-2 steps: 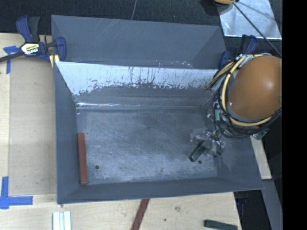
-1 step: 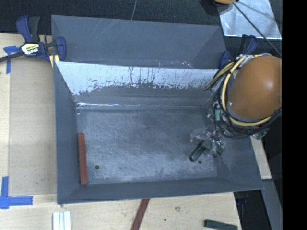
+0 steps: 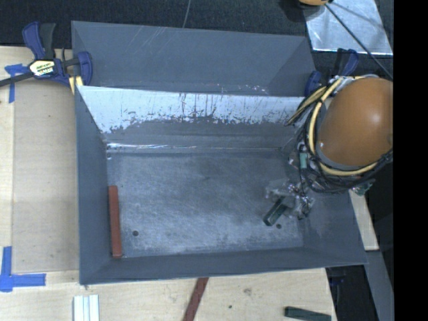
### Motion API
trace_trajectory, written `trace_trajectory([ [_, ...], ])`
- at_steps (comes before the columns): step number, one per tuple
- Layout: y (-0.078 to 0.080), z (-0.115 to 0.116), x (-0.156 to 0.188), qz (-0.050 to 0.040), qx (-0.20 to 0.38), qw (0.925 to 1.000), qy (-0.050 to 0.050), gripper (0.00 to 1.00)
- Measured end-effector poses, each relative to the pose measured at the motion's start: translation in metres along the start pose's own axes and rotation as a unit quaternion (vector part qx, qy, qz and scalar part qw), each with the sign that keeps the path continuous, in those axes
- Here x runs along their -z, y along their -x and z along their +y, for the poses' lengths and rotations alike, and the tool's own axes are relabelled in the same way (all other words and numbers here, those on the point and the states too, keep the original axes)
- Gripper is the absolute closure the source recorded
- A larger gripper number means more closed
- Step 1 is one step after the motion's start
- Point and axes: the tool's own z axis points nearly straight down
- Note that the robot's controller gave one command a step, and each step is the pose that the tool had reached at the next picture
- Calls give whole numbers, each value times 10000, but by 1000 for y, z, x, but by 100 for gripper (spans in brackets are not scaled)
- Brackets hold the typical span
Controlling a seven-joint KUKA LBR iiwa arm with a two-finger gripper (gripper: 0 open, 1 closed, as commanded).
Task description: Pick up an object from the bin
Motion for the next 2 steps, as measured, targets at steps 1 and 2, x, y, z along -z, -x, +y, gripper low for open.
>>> trace_trajectory([
  [1, 0, 0, 0, 1, -1, 10000, 0, 100],
  [2, -3, -19, 58, -9, -30, 10000, -10, 100],
])
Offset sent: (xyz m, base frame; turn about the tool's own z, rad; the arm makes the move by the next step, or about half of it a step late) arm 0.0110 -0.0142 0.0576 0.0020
